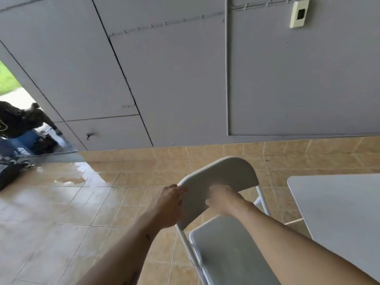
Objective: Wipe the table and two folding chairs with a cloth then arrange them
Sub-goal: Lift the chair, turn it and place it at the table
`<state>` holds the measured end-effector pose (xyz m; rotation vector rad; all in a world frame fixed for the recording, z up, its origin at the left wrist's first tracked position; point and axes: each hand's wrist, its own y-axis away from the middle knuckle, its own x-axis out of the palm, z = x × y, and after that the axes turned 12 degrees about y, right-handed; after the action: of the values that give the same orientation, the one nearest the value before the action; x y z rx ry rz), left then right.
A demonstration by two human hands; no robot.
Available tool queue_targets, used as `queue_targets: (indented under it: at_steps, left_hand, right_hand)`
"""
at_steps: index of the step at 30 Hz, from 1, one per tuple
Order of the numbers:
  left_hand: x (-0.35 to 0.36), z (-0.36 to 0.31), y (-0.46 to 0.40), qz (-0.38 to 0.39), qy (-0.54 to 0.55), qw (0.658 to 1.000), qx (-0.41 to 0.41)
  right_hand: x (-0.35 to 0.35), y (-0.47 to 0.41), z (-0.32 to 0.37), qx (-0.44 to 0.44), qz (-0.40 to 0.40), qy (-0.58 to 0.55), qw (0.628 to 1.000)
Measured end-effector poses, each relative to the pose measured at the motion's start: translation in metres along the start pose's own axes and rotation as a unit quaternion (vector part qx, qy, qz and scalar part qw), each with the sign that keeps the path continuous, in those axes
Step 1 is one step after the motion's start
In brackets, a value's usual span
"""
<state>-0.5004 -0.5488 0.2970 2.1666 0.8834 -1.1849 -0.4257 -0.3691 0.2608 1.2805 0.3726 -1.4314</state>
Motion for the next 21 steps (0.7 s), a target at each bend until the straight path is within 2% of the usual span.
queue_targets:
  at_steps: [6, 11, 17, 21]
  left_hand:
    - [-0.011, 0.048, -0.078, 0.1, -0.083, 0.988, 0.08]
    - [-0.013, 0.079, -0.143, 0.167, -0.122, 0.961, 0.186]
    - [-0.023, 0.103, -0.2, 0.227, -0.152, 0.908, 0.317]
    - [-0.023, 0.094, -0.235, 0.248, -0.213, 0.852, 0.409]
  right_hand:
    - [0.02, -0.037, 0.025, 0.089, 0.005, -0.023, 0.996]
    - [0.027, -0.069, 0.047, 0.181, -0.02, -0.061, 0.981]
    - [0.031, -0.085, 0.085, 0.285, -0.051, -0.131, 0.948]
    - [0.031, -0.086, 0.097, 0.334, -0.073, -0.173, 0.924]
